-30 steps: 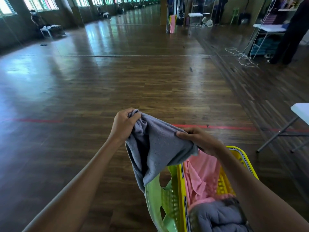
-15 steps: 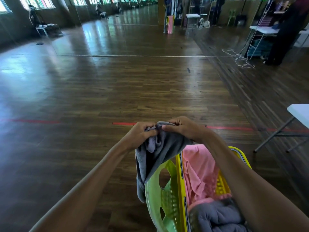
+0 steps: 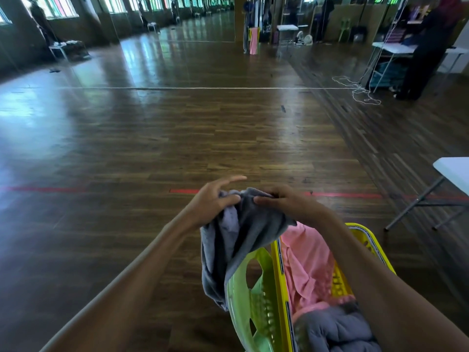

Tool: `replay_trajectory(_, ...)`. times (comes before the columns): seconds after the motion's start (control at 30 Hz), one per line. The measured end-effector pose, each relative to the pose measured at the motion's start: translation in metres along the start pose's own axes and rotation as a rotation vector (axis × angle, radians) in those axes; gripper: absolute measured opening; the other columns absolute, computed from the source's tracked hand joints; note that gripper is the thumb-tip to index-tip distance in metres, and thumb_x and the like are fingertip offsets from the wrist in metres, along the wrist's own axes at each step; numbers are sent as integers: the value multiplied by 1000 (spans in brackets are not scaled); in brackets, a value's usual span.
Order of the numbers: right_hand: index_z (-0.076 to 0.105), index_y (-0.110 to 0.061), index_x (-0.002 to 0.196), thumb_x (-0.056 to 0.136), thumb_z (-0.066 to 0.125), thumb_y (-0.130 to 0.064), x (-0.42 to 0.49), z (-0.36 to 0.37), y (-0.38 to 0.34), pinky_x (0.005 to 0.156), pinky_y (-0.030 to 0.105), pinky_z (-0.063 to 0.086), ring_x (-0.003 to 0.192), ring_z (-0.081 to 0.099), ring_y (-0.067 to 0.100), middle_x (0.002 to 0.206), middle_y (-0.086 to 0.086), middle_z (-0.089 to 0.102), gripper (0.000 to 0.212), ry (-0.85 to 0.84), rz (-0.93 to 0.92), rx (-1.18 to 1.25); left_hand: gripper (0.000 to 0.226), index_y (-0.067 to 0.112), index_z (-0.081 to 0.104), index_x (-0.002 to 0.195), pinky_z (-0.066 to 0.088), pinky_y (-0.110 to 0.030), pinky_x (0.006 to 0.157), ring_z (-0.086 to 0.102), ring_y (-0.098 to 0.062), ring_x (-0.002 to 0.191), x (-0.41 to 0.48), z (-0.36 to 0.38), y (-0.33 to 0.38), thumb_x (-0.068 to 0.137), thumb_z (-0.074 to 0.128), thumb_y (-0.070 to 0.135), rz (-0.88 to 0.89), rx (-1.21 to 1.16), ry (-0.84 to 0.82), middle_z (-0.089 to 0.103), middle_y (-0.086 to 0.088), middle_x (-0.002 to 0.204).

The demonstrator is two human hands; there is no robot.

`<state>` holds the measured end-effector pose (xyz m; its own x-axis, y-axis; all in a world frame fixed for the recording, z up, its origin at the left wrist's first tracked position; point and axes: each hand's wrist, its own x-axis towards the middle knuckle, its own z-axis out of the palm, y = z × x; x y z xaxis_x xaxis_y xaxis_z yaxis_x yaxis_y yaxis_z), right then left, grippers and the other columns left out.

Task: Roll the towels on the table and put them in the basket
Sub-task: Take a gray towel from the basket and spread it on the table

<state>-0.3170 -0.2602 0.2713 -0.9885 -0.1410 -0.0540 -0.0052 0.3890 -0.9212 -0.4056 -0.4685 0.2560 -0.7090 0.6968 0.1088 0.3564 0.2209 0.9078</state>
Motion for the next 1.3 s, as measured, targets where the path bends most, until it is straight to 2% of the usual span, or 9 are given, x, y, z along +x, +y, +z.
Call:
replay_trajectory(0.13, 66, 0, 111, 97, 54, -9, 3, 5, -13, 51, 9, 42, 52, 55, -10, 77, -5, 64, 20, -61, -10, 2, 34, 30, 67, 117, 47, -40, 100, 62, -12, 109, -3, 6, 4, 86, 59, 19, 16, 63, -136, 69, 6, 113)
replay_trajectory(0.23, 67, -4, 116, 96, 57, -12, 5, 5, -13, 62, 8, 45, 70, 60, -9, 93, 1, 70, 24, -48, 7, -19, 14, 22, 69, 90, 52, -46, 83, 66, -16, 85, -5, 1, 3, 87, 58, 30, -1, 128, -83, 70, 1, 88)
replay_trajectory(0.4, 62, -9, 74, 93, 62, -13, 7, -3, 8, 60, 28, 37, 65, 43, 11, 67, 3, 47, 20, 78, 22, -115, 20, 13, 64, 76, 47, -36, 71, 57, -9, 69, -8, -23, -2, 85, 58, 30, -13, 96, 99, 62, 3, 70)
replay_trajectory(0.5, 61, -2, 77, 93, 61, -7, 3, -2, 21, 59, 30, 47, 63, 46, 12, 65, 4, 46, 17, 168, 19, -43, 22, 10, 65, 80, 50, -42, 75, 62, -24, 74, -14, -34, -5, 86, 58, 31, -49, 103, 138, 66, -10, 77)
replay_trajectory(0.6, 63, -11, 73, 92, 62, -8, 2, 3, 26, 59, 31, 54, 58, 51, 7, 60, -6, 52, 19, 293, -7, 44, 19, 12, 65, 80, 51, -44, 76, 62, -18, 74, -25, -31, -6, 89, 59, 27, -67, 133, 148, 67, -11, 79)
replay_trajectory(0.8, 68, -14, 81, 93, 60, -5, -12, 25, 7, 57, 21, 52, 60, 55, 2, 67, -2, 59, 18, 293, -129, 198, 27, 14, 67, 97, 45, -14, 74, 61, 1, 79, -73, -26, 0, 82, 50, 29, -171, -82, 322, 67, 3, 90)
replay_trajectory(0.9, 72, -22, 76, 92, 62, -7, -25, 41, 1, 63, 29, 54, 65, 56, 5, 66, -8, 63, 24, 219, -161, 211, 29, 23, 64, 91, 39, -13, 55, 50, 2, 55, -116, -26, 8, 71, 45, 29, -229, -31, 477, 56, 14, 63)
replay_trajectory(1.1, 74, -22, 81, 90, 66, -19, -70, 79, -4, 72, 42, 51, 74, 59, 16, 76, 1, 66, 12, 68, -196, 226, 38, 34, 70, 67, 46, -32, 81, 61, -6, 79, -210, 0, 20, 78, 50, 4, -349, 194, 604, 69, 16, 73)
replay_trajectory(1.3, 68, -14, 85, 96, 57, -11, -145, 113, -6, 58, 25, 44, 66, 54, 12, 72, 0, 61, 15, -33, -162, 319, 29, 38, 72, 76, 48, -26, 85, 66, -5, 90, -297, 60, 51, 79, 50, 20, -368, 183, 756, 72, 17, 83)
